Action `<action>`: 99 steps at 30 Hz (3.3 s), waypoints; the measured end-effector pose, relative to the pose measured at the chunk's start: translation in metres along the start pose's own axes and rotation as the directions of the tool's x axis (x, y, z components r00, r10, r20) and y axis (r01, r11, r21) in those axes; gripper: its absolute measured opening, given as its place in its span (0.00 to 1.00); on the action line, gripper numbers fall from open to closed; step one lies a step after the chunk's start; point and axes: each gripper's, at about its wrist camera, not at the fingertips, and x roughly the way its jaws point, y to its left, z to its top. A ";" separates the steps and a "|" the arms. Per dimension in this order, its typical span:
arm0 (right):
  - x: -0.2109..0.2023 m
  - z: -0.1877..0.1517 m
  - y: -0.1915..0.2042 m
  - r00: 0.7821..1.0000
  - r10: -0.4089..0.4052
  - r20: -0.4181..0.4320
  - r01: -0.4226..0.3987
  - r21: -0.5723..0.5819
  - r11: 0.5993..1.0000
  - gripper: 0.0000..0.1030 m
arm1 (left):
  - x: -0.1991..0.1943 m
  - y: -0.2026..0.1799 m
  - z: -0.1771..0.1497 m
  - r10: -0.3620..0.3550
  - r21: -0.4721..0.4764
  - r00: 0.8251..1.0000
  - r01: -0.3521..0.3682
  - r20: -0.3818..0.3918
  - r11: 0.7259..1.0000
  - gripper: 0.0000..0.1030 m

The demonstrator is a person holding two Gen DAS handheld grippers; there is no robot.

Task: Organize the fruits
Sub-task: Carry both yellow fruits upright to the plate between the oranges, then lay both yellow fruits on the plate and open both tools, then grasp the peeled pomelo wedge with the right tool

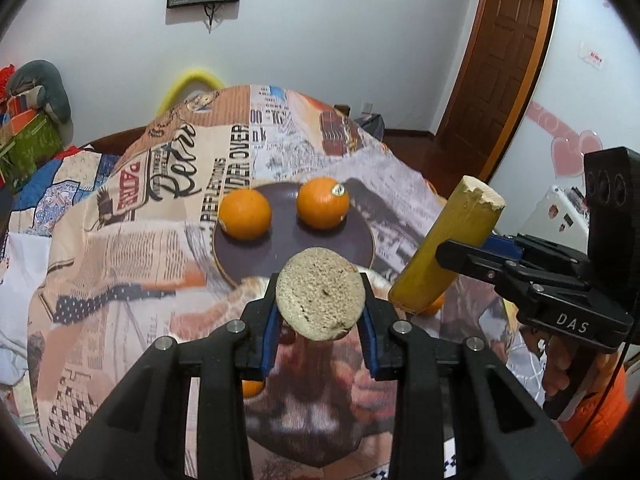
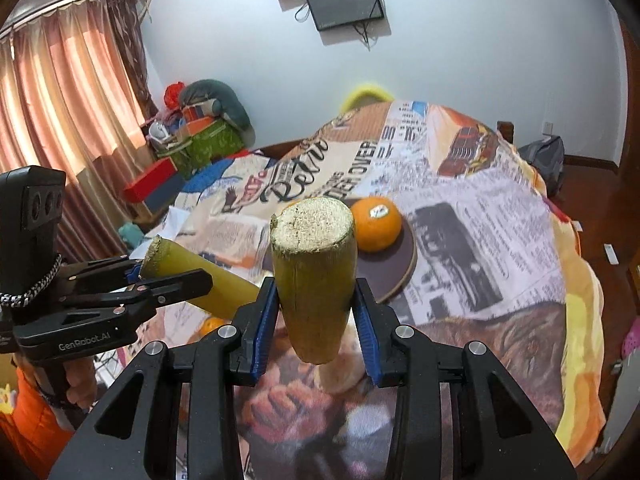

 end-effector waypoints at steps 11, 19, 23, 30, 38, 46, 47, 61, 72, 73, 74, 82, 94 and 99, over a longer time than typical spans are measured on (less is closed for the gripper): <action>0.015 0.018 -0.014 0.999 -0.023 0.034 0.023 0.009 1.000 0.33 | 0.026 0.008 0.022 0.012 0.018 1.000 -0.011 -0.006 1.000 0.32; 0.040 0.021 -0.025 0.999 -0.034 0.005 0.034 0.016 0.999 0.33 | 0.061 0.016 0.022 0.014 0.030 0.997 -0.011 -0.079 0.999 0.32; 0.053 0.018 -0.026 0.999 -0.035 -0.022 0.036 0.011 0.999 0.33 | 0.075 0.017 0.024 0.006 0.032 0.994 -0.002 -0.105 0.999 0.32; 0.072 0.018 -0.032 0.998 -0.024 -0.049 0.024 0.012 1.000 0.33 | 0.098 0.022 0.031 0.000 0.028 0.992 0.004 -0.127 1.000 0.33; 0.092 0.017 -0.028 0.997 -0.014 -0.071 0.013 -0.012 1.000 0.33 | 0.115 0.028 0.050 -0.014 0.017 0.993 0.016 -0.116 1.000 0.33; 0.103 0.027 -0.025 0.997 -0.013 -0.075 0.010 -0.039 0.999 0.33 | 0.126 0.035 0.064 0.014 0.018 0.994 -0.012 -0.107 1.000 0.35; 0.105 0.027 -0.025 0.997 -0.013 -0.076 0.009 -0.041 0.999 0.33 | 0.127 0.037 0.065 0.014 0.012 0.994 -0.013 -0.107 1.000 0.35; 0.121 0.031 -0.023 0.996 -0.004 -0.094 -0.001 -0.051 0.999 0.33 | 0.127 0.047 0.079 0.059 0.031 0.995 -0.057 -0.080 0.998 0.54; 0.115 0.034 -0.012 0.995 -0.015 -0.100 0.007 -0.083 0.996 0.34 | 0.101 0.060 0.071 0.094 -0.002 0.994 -0.094 -0.057 0.996 0.54; 0.112 0.034 -0.011 0.995 -0.016 -0.099 0.008 -0.085 0.996 0.34 | 0.099 0.061 0.069 0.097 -0.002 0.994 -0.097 -0.057 0.995 0.54; 0.110 0.034 -0.011 0.995 -0.017 -0.097 0.009 -0.085 0.996 0.34 | 0.097 0.061 0.068 0.099 -0.003 0.993 -0.100 -0.056 0.995 0.54; 0.081 0.031 -0.005 0.997 -0.035 -0.069 0.029 -0.093 0.995 0.36 | 0.072 0.061 0.051 0.116 -0.006 0.991 -0.116 -0.064 0.993 0.54; 0.055 0.007 0.001 0.994 -0.070 -0.081 0.063 -0.087 0.994 0.41 | 0.047 0.059 0.016 0.126 0.003 0.986 -0.126 -0.106 0.992 0.61; 0.055 -0.007 0.000 0.991 -0.083 -0.109 0.075 -0.076 0.994 0.41 | 0.050 0.061 -0.002 0.129 0.011 0.981 -0.129 -0.147 0.992 0.61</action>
